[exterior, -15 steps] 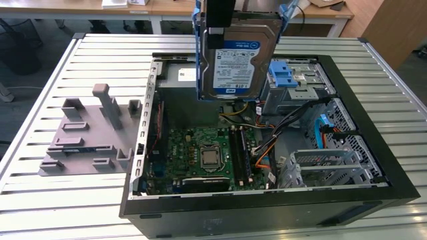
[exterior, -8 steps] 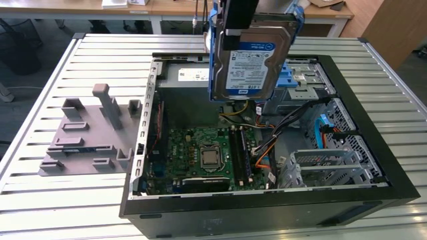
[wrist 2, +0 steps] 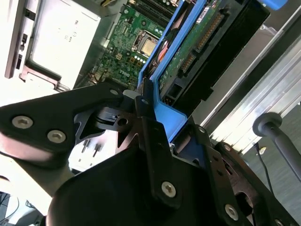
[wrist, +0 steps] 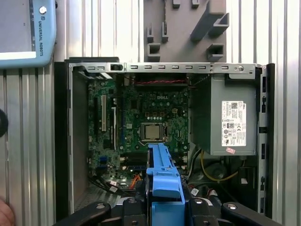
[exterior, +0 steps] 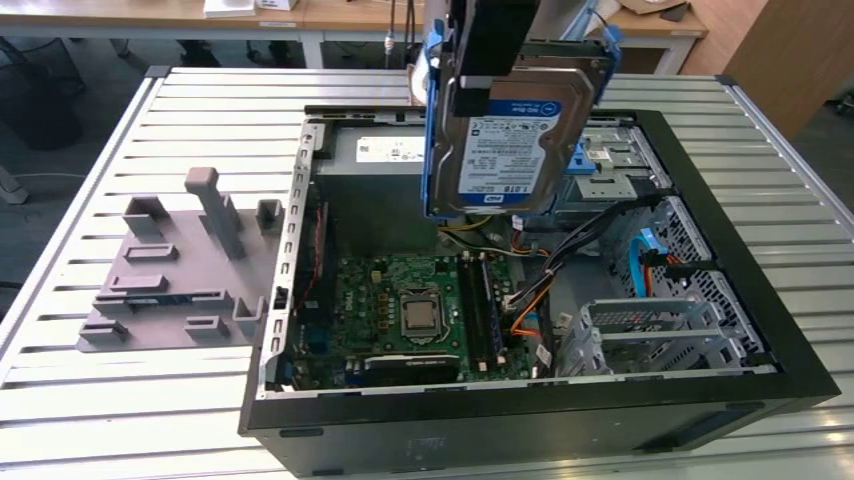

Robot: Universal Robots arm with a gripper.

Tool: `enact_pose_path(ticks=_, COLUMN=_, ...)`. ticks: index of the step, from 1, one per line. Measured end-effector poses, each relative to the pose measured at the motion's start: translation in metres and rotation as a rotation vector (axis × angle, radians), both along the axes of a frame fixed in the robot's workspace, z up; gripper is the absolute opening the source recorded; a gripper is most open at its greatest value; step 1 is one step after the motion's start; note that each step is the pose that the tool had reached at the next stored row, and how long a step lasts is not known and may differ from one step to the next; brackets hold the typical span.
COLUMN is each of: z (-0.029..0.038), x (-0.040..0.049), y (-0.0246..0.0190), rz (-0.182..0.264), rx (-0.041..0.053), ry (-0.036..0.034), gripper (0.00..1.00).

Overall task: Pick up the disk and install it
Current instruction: 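Insert the disk into the insertion slot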

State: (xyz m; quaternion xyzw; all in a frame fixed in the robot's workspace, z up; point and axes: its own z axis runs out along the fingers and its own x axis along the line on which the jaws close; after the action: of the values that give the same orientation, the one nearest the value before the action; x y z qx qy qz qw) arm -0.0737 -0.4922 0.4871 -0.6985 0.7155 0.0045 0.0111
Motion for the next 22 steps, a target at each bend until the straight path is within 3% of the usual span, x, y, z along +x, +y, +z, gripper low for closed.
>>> enact_pose_path(ticks=8, z=-0.0006, x=0.0007, y=-0.0216, rz=0.000, rx=-0.0002, ry=0.0000, gripper=0.37)
enact_pose_path(ticks=12, z=-0.0009, x=0.0033, y=-0.0299, rz=0.000, rx=-0.0004, ry=0.0001, gripper=0.37)
enact_pose_path(ticks=15, z=-0.0015, x=0.0102, y=-0.0333, rz=0.000, rx=-0.0002, ry=0.0000, gripper=0.37)
enact_pose_path(ticks=20, z=-0.0026, x=0.0292, y=-0.0352, rz=0.000, rx=-0.0004, ry=0.0000, gripper=0.37)
enact_pose_path(ticks=22, z=-0.0032, x=0.0317, y=-0.0373, rz=0.000, rx=-0.0003, ry=0.0000, gripper=0.37)
